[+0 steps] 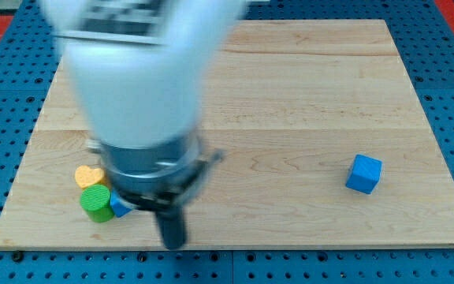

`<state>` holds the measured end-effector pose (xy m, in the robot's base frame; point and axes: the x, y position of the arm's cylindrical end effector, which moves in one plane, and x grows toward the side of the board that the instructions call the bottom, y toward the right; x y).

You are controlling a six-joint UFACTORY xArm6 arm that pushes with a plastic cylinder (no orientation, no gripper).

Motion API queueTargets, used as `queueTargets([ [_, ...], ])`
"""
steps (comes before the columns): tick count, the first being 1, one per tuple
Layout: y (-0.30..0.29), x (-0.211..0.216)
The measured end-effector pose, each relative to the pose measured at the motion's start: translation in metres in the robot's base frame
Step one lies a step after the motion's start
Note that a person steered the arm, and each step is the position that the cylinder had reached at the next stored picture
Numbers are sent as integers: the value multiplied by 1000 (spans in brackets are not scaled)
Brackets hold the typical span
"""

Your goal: Keep the blue triangle diagonally bottom right to the red circle

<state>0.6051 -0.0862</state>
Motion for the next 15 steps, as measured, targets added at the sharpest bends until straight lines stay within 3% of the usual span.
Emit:
queueTargets([
  [1,-25,-39],
  [2,-38,-9],
  [3,-85,-32],
  [4,-44,-78],
  [5,51,-77],
  [6,-24,-84],
  [7,-59,-82],
  [8,-30,-34],
  [10,177,-90],
  [11,208,-96],
  [13,112,-95],
  [15,106,-95],
])
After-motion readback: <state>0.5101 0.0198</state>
